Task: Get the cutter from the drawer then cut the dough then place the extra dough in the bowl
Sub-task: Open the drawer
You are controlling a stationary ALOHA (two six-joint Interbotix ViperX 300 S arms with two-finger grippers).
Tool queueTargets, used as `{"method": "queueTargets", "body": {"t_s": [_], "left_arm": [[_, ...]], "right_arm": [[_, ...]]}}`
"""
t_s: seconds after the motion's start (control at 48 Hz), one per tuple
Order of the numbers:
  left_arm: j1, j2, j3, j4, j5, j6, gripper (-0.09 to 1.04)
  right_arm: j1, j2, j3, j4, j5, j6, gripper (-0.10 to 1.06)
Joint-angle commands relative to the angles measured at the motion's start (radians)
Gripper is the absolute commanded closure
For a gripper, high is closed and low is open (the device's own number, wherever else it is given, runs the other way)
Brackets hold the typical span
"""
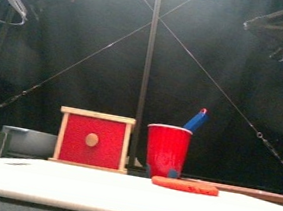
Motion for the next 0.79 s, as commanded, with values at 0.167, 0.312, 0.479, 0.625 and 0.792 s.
{"method": "queueTargets", "body": {"t_s": [0.167, 0.312, 0.479, 0.625, 0.792], "left_arm": [[0.006, 0.133, -0.011, -0.120, -0.115, -0.009, 0.94], [0.000, 0.233, 0.006, -0.256, -0.250, -0.011, 0.94], [-0.008, 0.344, 0.014, -0.408, -0.408, -0.021, 0.94], [-0.044, 0.423, 0.000, -0.551, -0.471, -0.080, 0.94], [-0.072, 0.497, -0.015, -0.624, -0.468, -0.153, 0.94]], "right_arm": [[-0.127, 0.206, -0.101, -0.014, -0.173, -0.009, 0.93], [-0.201, 0.440, -0.219, -0.072, -0.299, -0.011, 0.93], [-0.253, 0.689, -0.374, -0.110, -0.342, 0.008, 0.93], [-0.272, 0.891, -0.528, -0.121, -0.342, 0.005, 0.93], [-0.285, 1.062, -0.672, -0.143, -0.342, 0.006, 0.93]]}}
